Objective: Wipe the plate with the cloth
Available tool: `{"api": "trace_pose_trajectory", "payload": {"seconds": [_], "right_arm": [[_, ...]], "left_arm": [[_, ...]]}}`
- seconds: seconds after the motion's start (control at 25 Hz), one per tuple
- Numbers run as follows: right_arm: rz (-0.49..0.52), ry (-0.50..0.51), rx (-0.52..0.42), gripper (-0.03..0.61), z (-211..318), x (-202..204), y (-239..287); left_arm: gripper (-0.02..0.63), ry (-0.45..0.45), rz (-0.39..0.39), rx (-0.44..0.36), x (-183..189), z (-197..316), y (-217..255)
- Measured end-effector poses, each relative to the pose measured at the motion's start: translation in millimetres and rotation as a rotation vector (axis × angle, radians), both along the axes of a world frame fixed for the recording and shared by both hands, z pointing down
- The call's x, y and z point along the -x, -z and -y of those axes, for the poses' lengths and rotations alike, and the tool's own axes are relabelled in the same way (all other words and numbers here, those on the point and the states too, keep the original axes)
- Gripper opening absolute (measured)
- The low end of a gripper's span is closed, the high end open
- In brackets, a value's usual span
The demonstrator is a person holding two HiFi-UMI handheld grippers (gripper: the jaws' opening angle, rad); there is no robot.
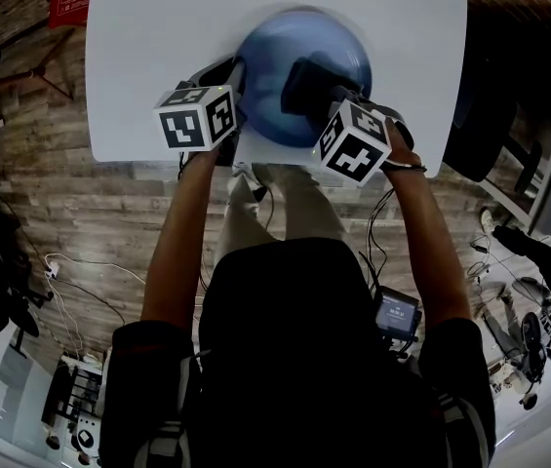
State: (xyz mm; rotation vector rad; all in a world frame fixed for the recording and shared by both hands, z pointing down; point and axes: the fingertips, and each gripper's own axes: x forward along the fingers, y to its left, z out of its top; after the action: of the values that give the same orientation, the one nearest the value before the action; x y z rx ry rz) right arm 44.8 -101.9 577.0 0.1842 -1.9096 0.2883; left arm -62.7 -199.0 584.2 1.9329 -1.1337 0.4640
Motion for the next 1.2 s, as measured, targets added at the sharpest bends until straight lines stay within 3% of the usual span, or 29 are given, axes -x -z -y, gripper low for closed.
{"api": "trace_pose_trajectory", "payload": {"seconds": [0.52, 1.2], "right_arm": [[0.034, 0.046, 0.016, 0.058, -16, 26, -1], [0.046, 0.031, 0.008, 0.058, -15, 25, -2]], "left_arm": [[0.029, 0.003, -0.004, 0.005, 1, -1, -1], [0.032, -0.019, -0.01, 0.05, -5, -2, -5]]}}
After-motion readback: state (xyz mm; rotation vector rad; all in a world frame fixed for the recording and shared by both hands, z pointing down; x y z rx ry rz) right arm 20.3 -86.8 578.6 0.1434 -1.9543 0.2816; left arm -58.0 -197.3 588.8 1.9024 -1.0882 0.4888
